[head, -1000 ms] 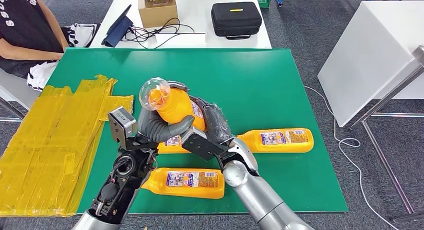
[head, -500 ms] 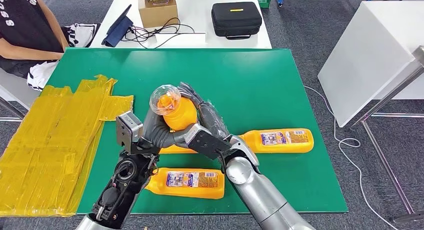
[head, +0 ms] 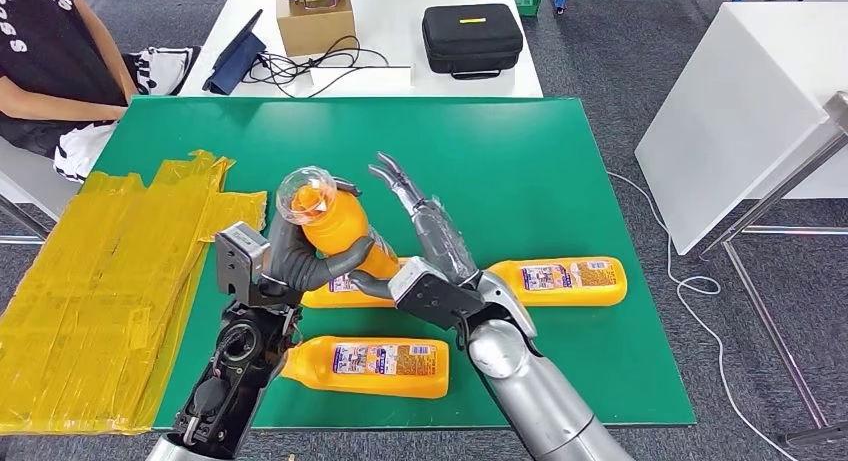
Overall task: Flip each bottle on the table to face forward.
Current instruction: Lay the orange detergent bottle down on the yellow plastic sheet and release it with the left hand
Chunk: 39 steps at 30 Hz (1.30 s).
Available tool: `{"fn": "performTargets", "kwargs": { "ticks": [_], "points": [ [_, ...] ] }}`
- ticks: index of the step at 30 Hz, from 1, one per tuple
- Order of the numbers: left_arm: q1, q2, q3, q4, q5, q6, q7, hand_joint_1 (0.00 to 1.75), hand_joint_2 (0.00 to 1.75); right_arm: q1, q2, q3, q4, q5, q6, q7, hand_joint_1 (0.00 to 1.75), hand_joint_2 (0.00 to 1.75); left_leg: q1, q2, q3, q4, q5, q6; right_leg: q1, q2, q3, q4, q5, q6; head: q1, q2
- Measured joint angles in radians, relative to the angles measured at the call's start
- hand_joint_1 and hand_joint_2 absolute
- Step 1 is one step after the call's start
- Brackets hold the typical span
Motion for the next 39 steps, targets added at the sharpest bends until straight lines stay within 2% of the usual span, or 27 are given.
{"fn": "performTargets", "kwargs": {
  "ticks": [12,22,28,31,34,39],
  "points": [
    [-0.044,0.022,0.103,-0.018,-0.313,0.288,0.012,1.75,1.75,0.022,-0.033,-0.024,-0.042,0.050,-0.090,-0.013,0.00,1.75,0.000,0.000,0.000,0.000,0.000,0.000,0.000,0.000,0.000,0.000,0.000,0.000,0.000,0.000],
    [-0.064,0.035,0.127,-0.042,-0.350,0.308,0.023,1.75,1.75,0.029,-0.050,-0.034,-0.065,0.053,-0.097,-0.017,0.00,1.75,0.000,0.000,0.000,0.000,0.000,0.000,0.000,0.000,0.000,0.000,0.000,0.000,0.000,0.000],
    [-0.090,0.051,0.136,-0.055,-0.528,0.397,0.083,1.75,1.75,0.033,-0.059,-0.040,-0.081,0.073,-0.141,-0.014,0.00,1.75,0.000,0.000,0.000,0.000,0.000,0.000,0.000,0.000,0.000,0.000,0.000,0.000,0.000,0.000],
    [-0.116,0.072,0.146,-0.058,-0.610,0.405,0.123,1.75,1.75,0.040,-0.064,-0.051,-0.096,0.093,-0.166,-0.010,0.00,1.75,0.000,0.000,0.000,0.000,0.000,0.000,0.000,0.000,0.000,0.000,0.000,0.000,0.000,0.000],
    [-0.146,0.092,0.148,-0.052,-0.761,0.391,0.191,1.75,1.75,0.050,-0.069,-0.064,-0.116,0.124,-0.188,-0.001,0.00,1.75,0.000,0.000,0.000,0.000,0.000,0.000,0.000,0.000,0.000,0.000,0.000,0.000,0.000,0.000],
    [-0.220,0.121,0.141,0.011,-1.000,0.250,0.318,1.75,1.75,0.062,-0.075,-0.087,-0.154,0.142,-0.199,0.010,0.00,1.75,0.000,0.001,0.000,0.000,0.001,0.000,0.000,0.000,0.000,0.000,0.000,0.000,0.000,0.000]
  ]
}}
